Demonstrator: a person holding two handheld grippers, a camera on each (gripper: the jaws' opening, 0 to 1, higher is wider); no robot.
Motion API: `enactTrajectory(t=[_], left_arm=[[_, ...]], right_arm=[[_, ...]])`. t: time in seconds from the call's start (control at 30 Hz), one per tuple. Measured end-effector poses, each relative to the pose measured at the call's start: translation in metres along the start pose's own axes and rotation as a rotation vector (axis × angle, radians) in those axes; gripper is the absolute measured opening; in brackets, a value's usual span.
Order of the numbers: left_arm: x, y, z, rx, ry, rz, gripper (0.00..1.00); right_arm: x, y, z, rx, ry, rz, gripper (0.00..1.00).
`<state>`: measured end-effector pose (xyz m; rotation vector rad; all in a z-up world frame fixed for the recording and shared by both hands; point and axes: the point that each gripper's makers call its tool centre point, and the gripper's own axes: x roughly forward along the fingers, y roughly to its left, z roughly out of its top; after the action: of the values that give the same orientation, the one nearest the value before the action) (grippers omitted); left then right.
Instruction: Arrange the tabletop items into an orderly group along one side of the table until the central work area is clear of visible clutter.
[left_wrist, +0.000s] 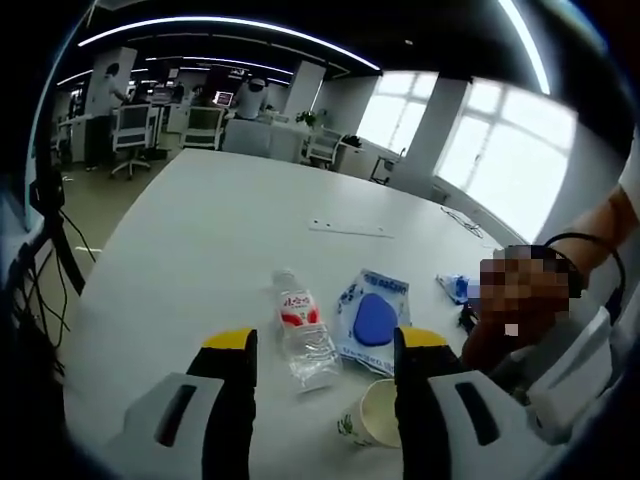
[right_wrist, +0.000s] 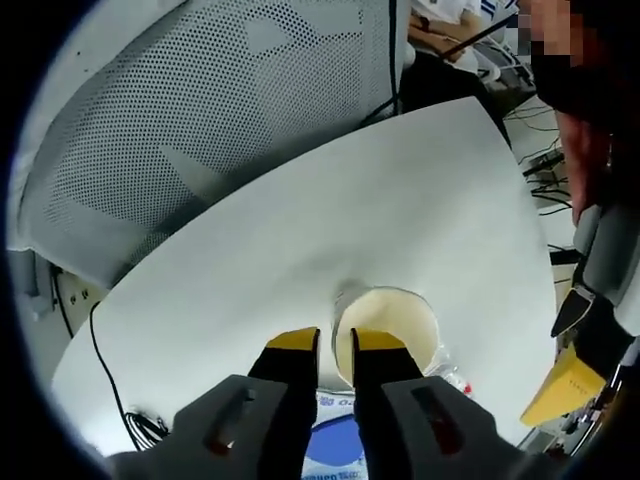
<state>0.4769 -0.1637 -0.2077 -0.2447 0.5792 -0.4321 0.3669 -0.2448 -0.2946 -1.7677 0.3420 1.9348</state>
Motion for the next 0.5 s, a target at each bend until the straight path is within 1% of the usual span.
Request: enactTrajectory(t=[0.13, 0.3, 0.5], left_arm=[[0.001, 0.0, 0.0, 0.002, 0.001, 0.001, 0.55], [0.001, 0.0, 0.001, 0.004, 0.004, 0.003, 0.55], [0.002, -0.002, 0.002, 0.005, 0.002, 0.001, 0.55]], right_arm=[[-0.002, -0.001, 0.001, 0.016, -0.01, -0.009, 0.19], [-0.006, -0.004, 0.0, 0.05, -0.031, -0.03, 0.24], [-0.013, -0.007, -0.004, 0.108, -0.051, -0.057, 0.27]])
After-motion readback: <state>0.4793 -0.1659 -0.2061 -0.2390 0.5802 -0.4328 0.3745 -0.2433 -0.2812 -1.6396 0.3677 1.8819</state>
